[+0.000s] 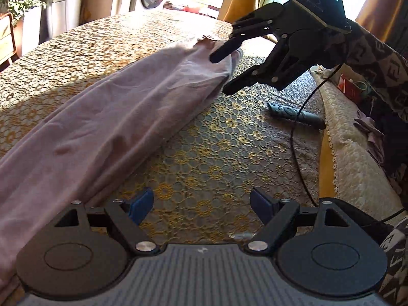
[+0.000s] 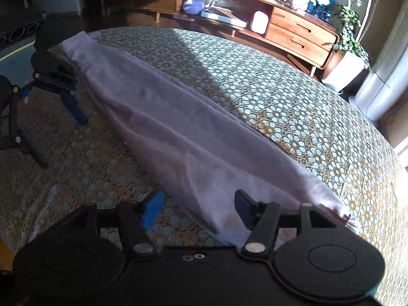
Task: Fold clothes
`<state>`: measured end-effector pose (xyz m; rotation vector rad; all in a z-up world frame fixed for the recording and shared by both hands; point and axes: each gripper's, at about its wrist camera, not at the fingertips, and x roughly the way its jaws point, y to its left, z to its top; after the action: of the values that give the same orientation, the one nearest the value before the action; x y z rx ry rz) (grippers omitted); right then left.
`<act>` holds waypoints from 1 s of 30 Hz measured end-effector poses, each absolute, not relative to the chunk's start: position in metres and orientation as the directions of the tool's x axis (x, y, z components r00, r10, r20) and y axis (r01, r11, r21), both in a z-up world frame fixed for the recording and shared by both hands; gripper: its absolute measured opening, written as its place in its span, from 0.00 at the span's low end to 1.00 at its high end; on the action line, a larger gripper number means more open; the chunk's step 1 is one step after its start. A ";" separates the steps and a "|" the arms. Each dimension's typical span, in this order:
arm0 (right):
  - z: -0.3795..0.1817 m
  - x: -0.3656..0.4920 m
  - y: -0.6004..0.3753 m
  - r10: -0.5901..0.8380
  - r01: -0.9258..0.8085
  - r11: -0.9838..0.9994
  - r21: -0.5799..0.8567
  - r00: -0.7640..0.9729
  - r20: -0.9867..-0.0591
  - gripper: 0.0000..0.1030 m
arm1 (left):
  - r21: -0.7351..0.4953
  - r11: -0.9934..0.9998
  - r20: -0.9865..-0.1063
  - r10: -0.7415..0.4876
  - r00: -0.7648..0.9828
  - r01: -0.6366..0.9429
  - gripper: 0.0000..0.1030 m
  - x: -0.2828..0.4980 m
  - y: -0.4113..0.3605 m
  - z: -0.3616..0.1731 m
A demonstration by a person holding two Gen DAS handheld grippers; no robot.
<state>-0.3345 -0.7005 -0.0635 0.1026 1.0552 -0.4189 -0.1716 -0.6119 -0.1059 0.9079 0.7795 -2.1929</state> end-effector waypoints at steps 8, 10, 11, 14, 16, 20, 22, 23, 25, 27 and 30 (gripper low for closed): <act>-0.073 -0.325 -0.715 -0.325 0.368 0.915 -0.165 0.431 -0.842 1.00 | -0.245 -0.664 -0.745 -0.338 -0.575 0.707 0.80 -0.230 -0.633 -0.107; -0.070 -0.327 -0.725 -0.323 0.390 0.910 -0.142 0.451 -0.832 1.00 | -0.225 -0.659 -0.743 -0.360 -0.564 0.718 0.80 -0.237 -0.642 -0.108; -0.068 -0.328 -0.730 -0.322 0.400 0.907 -0.130 0.460 -0.828 1.00 | -0.212 -0.653 -0.745 -0.374 -0.552 0.727 0.80 -0.238 -0.646 -0.109; -0.066 -0.331 -0.741 -0.315 0.426 0.900 -0.093 0.486 -0.815 1.00 | -0.184 -0.624 -0.739 -0.422 -0.525 0.759 0.80 -0.237 -0.656 -0.111; -0.065 -0.333 -0.744 -0.307 0.438 0.896 -0.067 0.504 -0.808 1.00 | -0.176 -0.606 -0.724 -0.454 -0.519 0.775 0.80 -0.235 -0.663 -0.111; -0.064 -0.340 -0.743 -0.300 0.450 0.892 -0.037 0.528 -0.794 1.00 | -0.182 -0.576 -0.711 -0.483 -0.512 0.797 0.80 -0.237 -0.674 -0.115; -0.062 -0.342 -0.742 -0.302 0.453 0.891 -0.033 0.536 -0.788 1.00 | -0.180 -0.570 -0.710 -0.488 -0.507 0.801 0.80 -0.243 -0.676 -0.120; -0.062 -0.343 -0.741 -0.302 0.455 0.890 -0.029 0.540 -0.786 1.00 | -0.178 -0.569 -0.710 -0.491 -0.505 0.803 0.80 -0.246 -0.677 -0.123; -0.062 -0.343 -0.741 -0.299 0.458 0.889 -0.020 0.545 -0.783 1.00 | -0.168 -0.563 -0.709 -0.502 -0.496 0.809 0.80 -0.253 -0.678 -0.128; -0.062 -0.345 -0.741 -0.292 0.455 0.890 -0.011 0.551 -0.782 1.00 | -0.148 -0.550 -0.700 -0.529 -0.479 0.822 0.80 -0.259 -0.681 -0.129; -0.060 -0.348 -0.741 -0.288 0.455 0.890 -0.004 0.557 -0.779 1.00 | -0.167 -0.521 -0.686 -0.549 -0.478 0.837 0.80 -0.261 -0.691 -0.132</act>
<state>-0.3477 -0.7411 -0.0603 0.2074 0.8770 -0.4420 -0.2606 -0.6906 -0.1318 0.7249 0.6245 -2.0612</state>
